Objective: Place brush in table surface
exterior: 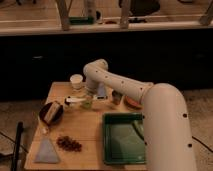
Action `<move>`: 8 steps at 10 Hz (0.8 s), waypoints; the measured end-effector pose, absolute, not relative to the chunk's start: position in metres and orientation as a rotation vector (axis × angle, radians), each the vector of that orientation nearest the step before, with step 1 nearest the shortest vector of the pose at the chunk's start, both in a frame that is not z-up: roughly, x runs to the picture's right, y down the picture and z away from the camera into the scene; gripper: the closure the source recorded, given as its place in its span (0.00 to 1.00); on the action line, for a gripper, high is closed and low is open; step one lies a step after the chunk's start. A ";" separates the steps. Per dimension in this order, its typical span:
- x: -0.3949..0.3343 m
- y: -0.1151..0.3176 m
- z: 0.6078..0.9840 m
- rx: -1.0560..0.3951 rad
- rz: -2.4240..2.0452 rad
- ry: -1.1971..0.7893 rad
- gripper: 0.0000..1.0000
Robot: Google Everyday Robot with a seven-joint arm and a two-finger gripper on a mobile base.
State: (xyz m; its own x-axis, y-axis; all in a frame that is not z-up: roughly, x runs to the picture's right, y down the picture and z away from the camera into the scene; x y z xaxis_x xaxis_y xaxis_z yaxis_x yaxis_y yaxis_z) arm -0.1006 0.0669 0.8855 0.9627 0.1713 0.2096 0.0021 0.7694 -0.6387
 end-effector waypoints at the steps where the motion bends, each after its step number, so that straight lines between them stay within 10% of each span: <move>1: -0.100 0.065 0.883 -0.684 0.092 -0.268 1.00; 8: -0.083 0.039 0.859 -0.625 0.104 -0.326 1.00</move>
State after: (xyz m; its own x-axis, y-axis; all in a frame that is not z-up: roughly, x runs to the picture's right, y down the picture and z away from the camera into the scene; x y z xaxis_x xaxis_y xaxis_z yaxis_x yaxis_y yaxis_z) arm -0.0832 0.0394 0.8589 0.9438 0.1930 0.2685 0.0024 0.8079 -0.5893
